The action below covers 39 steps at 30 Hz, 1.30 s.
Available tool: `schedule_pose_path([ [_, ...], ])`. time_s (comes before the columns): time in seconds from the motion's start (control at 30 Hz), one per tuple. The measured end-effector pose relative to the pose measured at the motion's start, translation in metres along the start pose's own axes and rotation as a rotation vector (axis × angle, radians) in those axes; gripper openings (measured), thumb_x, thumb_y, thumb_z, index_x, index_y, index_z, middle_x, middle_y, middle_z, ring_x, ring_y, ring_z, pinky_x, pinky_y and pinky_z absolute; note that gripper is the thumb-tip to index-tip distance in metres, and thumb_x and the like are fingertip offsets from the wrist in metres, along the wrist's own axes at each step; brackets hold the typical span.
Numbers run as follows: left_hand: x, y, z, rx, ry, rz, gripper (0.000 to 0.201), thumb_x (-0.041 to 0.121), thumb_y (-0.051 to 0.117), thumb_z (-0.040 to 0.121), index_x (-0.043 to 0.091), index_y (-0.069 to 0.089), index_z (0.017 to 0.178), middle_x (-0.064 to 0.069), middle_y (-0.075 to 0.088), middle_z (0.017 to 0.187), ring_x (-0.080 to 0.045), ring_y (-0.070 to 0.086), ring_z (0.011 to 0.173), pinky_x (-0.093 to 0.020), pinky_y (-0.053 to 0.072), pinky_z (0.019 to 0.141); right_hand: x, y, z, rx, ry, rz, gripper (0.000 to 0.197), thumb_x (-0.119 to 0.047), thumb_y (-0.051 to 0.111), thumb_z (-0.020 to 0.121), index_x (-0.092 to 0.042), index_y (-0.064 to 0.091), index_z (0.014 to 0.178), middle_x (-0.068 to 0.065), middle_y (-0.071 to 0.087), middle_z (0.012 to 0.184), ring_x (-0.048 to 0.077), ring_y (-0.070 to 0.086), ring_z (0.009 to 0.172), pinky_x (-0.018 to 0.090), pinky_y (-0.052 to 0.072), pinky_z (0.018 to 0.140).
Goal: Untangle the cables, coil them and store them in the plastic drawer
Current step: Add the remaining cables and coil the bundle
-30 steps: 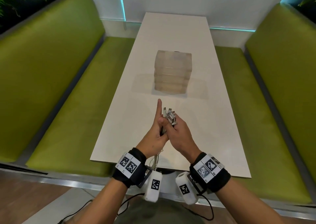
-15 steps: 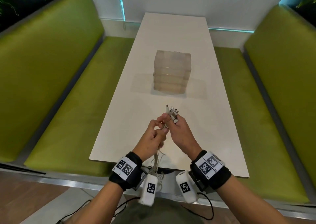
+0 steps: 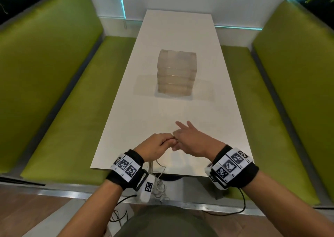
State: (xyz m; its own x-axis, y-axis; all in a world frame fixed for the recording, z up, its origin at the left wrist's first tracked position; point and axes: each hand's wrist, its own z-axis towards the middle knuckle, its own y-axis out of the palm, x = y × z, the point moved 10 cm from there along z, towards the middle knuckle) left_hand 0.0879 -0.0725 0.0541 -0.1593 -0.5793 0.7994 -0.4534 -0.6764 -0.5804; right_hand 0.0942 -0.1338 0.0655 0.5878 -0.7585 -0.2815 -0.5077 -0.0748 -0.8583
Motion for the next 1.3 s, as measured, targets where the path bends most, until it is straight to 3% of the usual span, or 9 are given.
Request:
schedule_pose_path([
  [0.07, 0.000, -0.003, -0.002, -0.010, 0.010, -0.028, 0.022, 0.028, 0.044, 0.100, 0.026, 0.060, 0.084, 0.001, 0.063, 0.078, -0.013, 0.055, 0.071, -0.033, 0.044, 0.069, 0.003, 0.003, -0.006, -0.082, 0.025, 0.259, 0.022, -0.033, 0.046, 0.097, -0.014, 0.056, 0.102, 0.008, 0.066, 0.104, 0.026, 0.058, 0.107, 0.040, 0.041, 0.095],
  [0.17, 0.003, 0.001, -0.008, -0.039, -0.011, -0.207, 0.024, 0.027, 0.045, 0.100, 0.026, 0.059, 0.081, 0.014, 0.053, 0.062, 0.001, 0.049, 0.056, -0.018, 0.040, 0.060, 0.000, -0.008, -0.017, -0.148, 0.019, 0.307, 0.028, -0.036, 0.045, 0.097, -0.010, 0.056, 0.100, 0.002, 0.064, 0.076, 0.016, 0.058, 0.066, 0.033, 0.047, 0.069],
  [0.27, 0.006, 0.007, -0.013, -0.046, -0.002, -0.422, 0.034, 0.039, 0.040, 0.097, 0.015, 0.056, 0.080, -0.005, 0.057, 0.062, -0.009, 0.059, 0.058, -0.024, 0.043, 0.062, -0.004, -0.040, -0.025, -0.104, -0.025, 0.244, 0.027, -0.034, 0.044, 0.099, -0.012, 0.057, 0.092, -0.003, 0.059, 0.070, 0.014, 0.057, 0.062, 0.031, 0.047, 0.065],
  [0.4, 0.016, 0.010, -0.015, -0.034, 0.069, -0.580, 0.042, 0.057, 0.041, 0.092, 0.019, 0.053, 0.079, 0.010, 0.051, 0.053, -0.028, 0.068, 0.076, -0.048, 0.046, 0.076, -0.007, -0.070, -0.031, -0.077, -0.076, 0.282, 0.021, -0.030, 0.047, 0.099, -0.022, 0.055, 0.082, -0.007, 0.068, 0.076, 0.009, 0.065, 0.064, 0.022, 0.049, 0.060],
  [0.5, 0.013, 0.010, -0.011, -0.009, 0.033, -0.622, 0.047, 0.062, 0.042, 0.088, 0.017, 0.052, 0.075, 0.010, 0.044, 0.051, -0.021, 0.067, 0.064, -0.038, 0.044, 0.070, -0.006, -0.078, -0.031, -0.059, -0.066, 0.288, 0.024, -0.029, 0.048, 0.098, -0.018, 0.056, 0.079, -0.007, 0.063, 0.066, 0.012, 0.059, 0.055, 0.024, 0.048, 0.057],
  [0.7, 0.004, -0.003, -0.009, 0.122, -0.050, -0.689, 0.043, 0.059, 0.044, 0.083, 0.020, 0.051, 0.064, 0.007, 0.030, 0.050, -0.012, 0.025, 0.044, -0.021, 0.030, 0.045, 0.003, -0.074, -0.028, -0.015, -0.015, 0.352, 0.028, -0.032, 0.047, 0.098, -0.010, 0.060, 0.085, -0.003, 0.050, 0.064, 0.011, 0.046, 0.052, 0.024, 0.043, 0.050],
  [0.97, 0.038, -0.016, -0.013, 0.109, 0.107, -0.679, 0.053, 0.065, 0.045, 0.084, 0.013, 0.050, 0.076, 0.009, 0.042, 0.049, -0.018, 0.061, 0.057, -0.021, 0.049, 0.066, -0.011, -0.129, -0.059, 0.137, -0.068, 0.234, 0.024, -0.031, 0.049, 0.097, -0.015, 0.061, 0.083, -0.012, 0.050, 0.058, -0.006, 0.049, 0.052, 0.010, 0.038, 0.052],
  [1.17, 0.037, -0.028, -0.011, 0.134, 0.122, -0.613, 0.044, 0.073, 0.047, 0.080, 0.031, 0.055, 0.071, 0.007, 0.045, 0.054, -0.018, 0.056, 0.054, -0.044, 0.049, 0.067, -0.018, -0.151, -0.075, 0.205, -0.070, 0.215, 0.022, -0.031, 0.050, 0.096, -0.017, 0.061, 0.083, -0.011, 0.049, 0.060, -0.003, 0.047, 0.056, 0.016, 0.037, 0.055],
  [1.3, 0.030, -0.023, -0.014, 0.136, 0.113, -0.601, 0.045, 0.071, 0.046, 0.083, 0.028, 0.055, 0.071, -0.004, 0.047, 0.055, -0.018, 0.052, 0.051, -0.036, 0.046, 0.060, -0.014, -0.145, -0.072, 0.233, -0.052, 0.212, 0.023, -0.032, 0.049, 0.097, -0.016, 0.062, 0.086, -0.011, 0.049, 0.061, 0.002, 0.047, 0.056, 0.019, 0.037, 0.057],
])
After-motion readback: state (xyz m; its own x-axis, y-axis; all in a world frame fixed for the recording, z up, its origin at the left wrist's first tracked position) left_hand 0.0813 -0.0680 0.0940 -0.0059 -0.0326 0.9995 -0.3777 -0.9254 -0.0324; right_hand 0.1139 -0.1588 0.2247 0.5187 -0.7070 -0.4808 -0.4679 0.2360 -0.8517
